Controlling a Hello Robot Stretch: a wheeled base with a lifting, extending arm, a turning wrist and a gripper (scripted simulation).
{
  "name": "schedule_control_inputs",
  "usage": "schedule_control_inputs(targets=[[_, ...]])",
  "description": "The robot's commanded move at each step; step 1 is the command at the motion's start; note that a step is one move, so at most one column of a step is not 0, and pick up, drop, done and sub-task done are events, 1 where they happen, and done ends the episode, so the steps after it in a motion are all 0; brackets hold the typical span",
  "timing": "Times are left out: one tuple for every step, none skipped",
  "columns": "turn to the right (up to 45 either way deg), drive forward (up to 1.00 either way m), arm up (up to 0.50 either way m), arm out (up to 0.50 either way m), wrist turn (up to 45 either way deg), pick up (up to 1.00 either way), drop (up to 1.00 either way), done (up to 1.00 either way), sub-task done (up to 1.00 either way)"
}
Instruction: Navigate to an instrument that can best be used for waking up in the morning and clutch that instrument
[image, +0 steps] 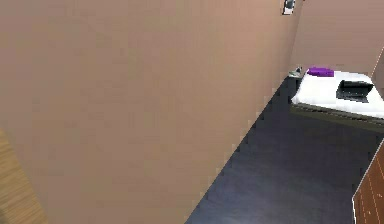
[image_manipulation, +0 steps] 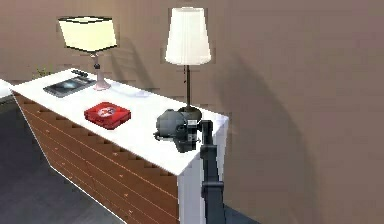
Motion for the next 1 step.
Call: schedule_control_inputs(targets=[[0.0, 0.0, 0.1, 0.0, 0.0, 0.0, 0.0, 0.0, 0.0]])
